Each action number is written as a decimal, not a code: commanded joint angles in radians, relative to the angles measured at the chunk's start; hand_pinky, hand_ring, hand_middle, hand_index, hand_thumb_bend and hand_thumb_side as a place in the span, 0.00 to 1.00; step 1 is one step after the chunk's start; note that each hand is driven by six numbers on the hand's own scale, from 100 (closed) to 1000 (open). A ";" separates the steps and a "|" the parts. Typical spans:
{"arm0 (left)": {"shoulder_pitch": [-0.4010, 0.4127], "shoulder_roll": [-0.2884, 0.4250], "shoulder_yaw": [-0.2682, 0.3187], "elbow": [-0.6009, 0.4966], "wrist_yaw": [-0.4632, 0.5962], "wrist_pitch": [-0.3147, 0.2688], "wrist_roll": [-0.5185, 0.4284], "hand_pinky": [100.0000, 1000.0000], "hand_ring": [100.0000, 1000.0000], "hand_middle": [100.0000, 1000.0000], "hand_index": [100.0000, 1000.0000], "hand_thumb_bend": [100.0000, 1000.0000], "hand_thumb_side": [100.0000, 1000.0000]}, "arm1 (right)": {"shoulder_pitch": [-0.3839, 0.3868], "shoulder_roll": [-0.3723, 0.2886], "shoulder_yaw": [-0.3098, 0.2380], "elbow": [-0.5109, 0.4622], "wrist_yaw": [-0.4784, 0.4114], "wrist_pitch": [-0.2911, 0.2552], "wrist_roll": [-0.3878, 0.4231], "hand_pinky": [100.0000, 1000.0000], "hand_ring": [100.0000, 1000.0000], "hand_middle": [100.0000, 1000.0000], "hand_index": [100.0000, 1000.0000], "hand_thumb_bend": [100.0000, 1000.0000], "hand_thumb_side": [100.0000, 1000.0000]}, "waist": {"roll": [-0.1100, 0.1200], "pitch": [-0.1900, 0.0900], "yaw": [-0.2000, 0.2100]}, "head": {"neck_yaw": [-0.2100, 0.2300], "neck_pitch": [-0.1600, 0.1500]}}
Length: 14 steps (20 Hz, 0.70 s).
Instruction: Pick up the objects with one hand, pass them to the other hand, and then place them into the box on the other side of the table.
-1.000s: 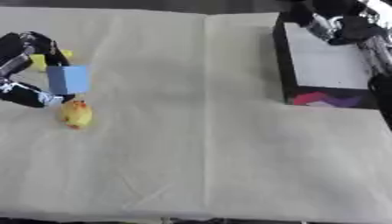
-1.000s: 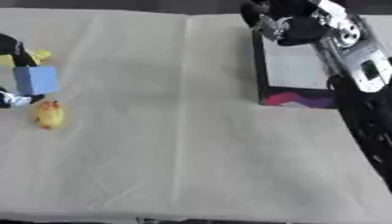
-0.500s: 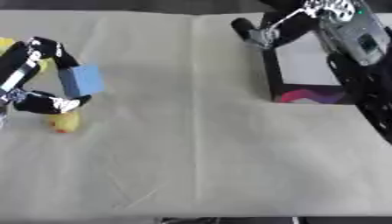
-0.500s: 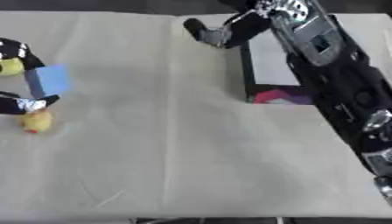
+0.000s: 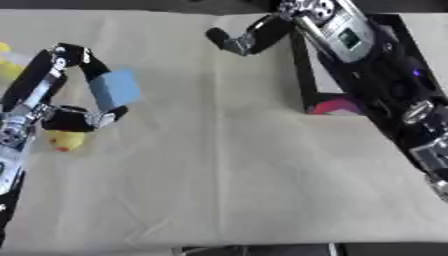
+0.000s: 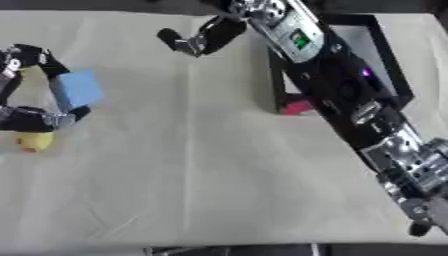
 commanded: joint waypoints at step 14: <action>-0.003 -0.088 -0.004 -0.047 0.049 0.015 0.097 0.59 0.30 0.27 0.36 0.00 0.00 | -0.071 0.071 0.045 0.081 0.083 -0.183 0.083 0.87 1.00 0.98 1.00 0.00 0.00 | 0.000 -0.034 0.001 | -0.023 0.004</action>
